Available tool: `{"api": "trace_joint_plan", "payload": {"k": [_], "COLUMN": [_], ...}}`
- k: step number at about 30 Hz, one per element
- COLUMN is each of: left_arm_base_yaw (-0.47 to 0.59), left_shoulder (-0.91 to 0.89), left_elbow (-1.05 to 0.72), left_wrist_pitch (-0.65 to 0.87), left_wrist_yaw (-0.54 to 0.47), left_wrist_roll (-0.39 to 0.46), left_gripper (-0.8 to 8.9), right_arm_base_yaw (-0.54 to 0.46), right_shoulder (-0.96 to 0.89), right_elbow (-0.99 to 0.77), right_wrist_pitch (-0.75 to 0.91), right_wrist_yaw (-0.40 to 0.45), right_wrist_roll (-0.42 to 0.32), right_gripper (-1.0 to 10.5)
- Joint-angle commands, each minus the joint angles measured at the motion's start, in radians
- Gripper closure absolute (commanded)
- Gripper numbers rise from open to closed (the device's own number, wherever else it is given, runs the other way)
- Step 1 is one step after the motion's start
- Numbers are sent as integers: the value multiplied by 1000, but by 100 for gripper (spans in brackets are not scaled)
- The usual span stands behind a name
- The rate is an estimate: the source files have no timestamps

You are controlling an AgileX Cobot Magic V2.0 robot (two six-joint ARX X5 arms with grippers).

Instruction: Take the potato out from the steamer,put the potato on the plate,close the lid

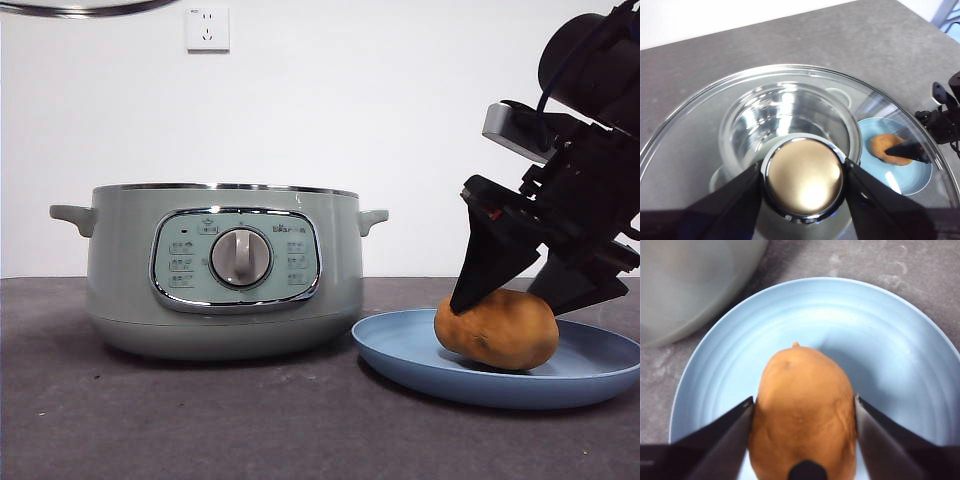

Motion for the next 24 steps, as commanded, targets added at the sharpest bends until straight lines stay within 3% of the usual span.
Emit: {"api": "trace_joint_plan", "payload": {"k": [1,10,24], "left_arm_base_yaw": [-20,-94,-153], "left_shoulder": [34,220,494], "left_elbow": [6,6,6], "left_wrist_pitch": [81,229,408], "left_wrist_yaw": [14,12,-44], "left_wrist_roll": [9,17,65], "left_gripper": [822,822,822], "right_arm_base_yaw": [2,1,1], "right_shoulder": [7,-118,-577], "right_elbow": [-9,31,51], "right_wrist_pitch": [-26,-30,-91], "right_wrist_yaw": [2,5,61], "right_wrist_roll": [32,37,54], "right_gripper": [312,312,317]}}
